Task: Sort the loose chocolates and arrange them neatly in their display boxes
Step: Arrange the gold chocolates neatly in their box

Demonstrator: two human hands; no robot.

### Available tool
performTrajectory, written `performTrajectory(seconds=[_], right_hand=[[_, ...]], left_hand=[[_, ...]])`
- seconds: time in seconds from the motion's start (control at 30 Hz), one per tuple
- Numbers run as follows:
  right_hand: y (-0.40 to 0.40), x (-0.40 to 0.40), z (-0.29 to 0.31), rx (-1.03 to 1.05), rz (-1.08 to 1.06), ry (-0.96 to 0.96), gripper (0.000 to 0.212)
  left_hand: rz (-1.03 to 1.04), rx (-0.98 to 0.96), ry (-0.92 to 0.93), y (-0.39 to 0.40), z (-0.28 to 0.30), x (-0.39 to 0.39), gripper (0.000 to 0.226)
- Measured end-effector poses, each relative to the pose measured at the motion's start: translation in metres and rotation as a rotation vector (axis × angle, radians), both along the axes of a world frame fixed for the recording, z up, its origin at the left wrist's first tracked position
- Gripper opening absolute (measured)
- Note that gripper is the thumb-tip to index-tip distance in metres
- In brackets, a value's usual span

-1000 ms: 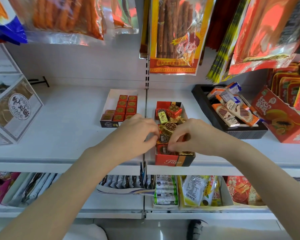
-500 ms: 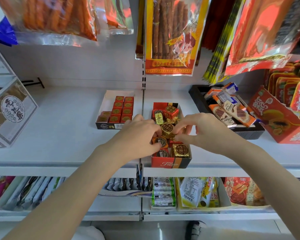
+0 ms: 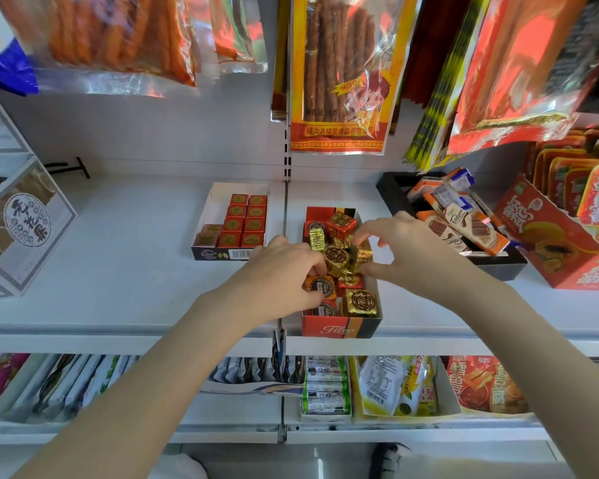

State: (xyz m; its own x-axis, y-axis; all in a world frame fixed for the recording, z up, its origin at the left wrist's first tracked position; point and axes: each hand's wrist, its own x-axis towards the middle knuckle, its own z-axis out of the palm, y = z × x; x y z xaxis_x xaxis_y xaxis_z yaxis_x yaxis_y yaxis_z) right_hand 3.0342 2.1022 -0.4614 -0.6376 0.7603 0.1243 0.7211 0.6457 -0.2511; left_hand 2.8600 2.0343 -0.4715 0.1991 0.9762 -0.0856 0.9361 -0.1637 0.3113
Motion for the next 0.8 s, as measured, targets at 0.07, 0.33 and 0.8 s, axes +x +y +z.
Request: performTrajectory(seconds=[0.07, 0.33, 0.8], right_hand=[[0.002, -0.002, -0.003, -0.009, -0.007, 0.018, 0.026], [0.013, -0.023, -0.004, 0.01, -0.179, 0.27, 0.028], [-0.025, -0.022, 0.033, -0.672, 0.22, 0.321, 0.025]], left_hand=[[0.009, 0.027, -0.017, 0.0, -0.001, 0.0, 0.035], [0.026, 0.105, -0.123, 0.002, 0.002, -0.009, 0.024], [0.023, 0.031, -0.105, -0.009, 0.003, -0.029, 0.033]])
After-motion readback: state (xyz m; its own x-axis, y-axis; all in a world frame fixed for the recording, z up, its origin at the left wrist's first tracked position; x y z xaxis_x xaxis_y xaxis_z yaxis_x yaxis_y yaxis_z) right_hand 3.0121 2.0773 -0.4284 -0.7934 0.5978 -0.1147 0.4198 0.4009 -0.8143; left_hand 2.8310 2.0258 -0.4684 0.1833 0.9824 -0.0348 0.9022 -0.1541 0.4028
